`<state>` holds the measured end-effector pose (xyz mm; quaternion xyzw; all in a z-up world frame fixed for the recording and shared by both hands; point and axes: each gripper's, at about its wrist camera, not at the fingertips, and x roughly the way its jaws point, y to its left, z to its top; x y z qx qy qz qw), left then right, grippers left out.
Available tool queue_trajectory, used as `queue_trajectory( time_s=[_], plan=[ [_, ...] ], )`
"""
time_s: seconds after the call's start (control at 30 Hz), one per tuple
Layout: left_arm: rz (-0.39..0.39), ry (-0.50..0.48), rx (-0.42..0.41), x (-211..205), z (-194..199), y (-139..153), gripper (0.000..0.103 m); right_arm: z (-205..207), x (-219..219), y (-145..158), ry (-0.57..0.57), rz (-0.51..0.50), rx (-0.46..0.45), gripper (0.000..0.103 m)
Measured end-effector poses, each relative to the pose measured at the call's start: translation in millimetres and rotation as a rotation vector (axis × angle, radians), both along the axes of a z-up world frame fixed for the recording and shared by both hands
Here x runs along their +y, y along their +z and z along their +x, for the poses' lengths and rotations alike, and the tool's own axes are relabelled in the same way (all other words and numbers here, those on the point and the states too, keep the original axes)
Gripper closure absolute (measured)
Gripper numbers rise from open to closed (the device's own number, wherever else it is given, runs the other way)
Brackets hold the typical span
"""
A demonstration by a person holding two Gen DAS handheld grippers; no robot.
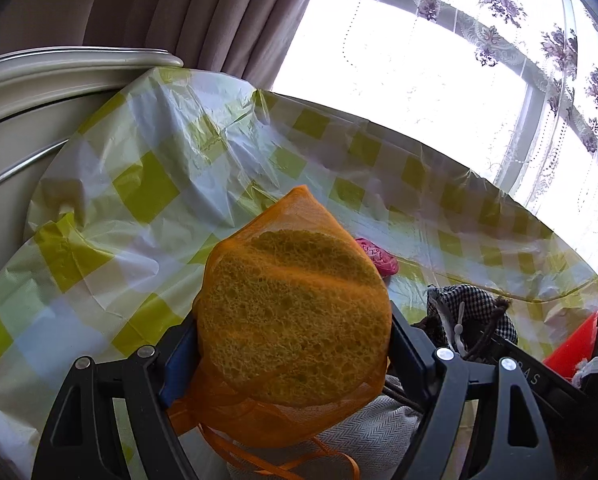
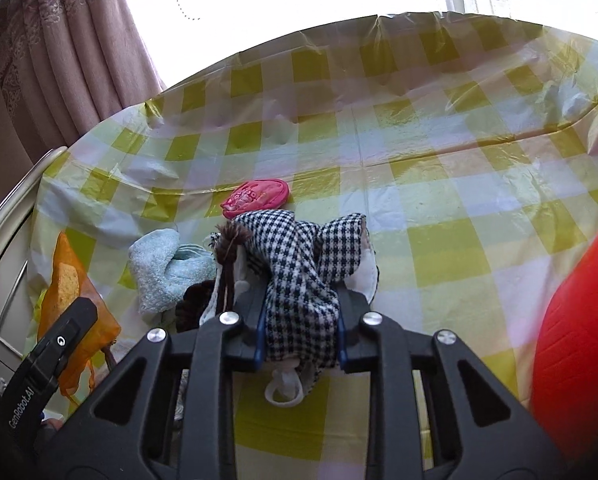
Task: Organize soft objects
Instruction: 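Carry the mesh bag and checked cloth over the box with both tools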
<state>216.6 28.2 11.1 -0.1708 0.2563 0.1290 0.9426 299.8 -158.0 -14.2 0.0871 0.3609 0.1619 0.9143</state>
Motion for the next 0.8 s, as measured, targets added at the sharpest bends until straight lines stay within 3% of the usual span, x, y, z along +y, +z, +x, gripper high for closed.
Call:
queue_trajectory(
  time_s=[0.33, 0.8],
  plan=[
    [0.074, -0.016, -0.046, -23, -31, 17, 0.021, -63, -15, 27, 0.002, -0.02, -0.103, 0.075],
    [0.219, -0.082, -0.021, -72, -81, 40, 0.021, -122, -66, 41, -0.005, 0.014, -0.119, 0.075]
  ],
)
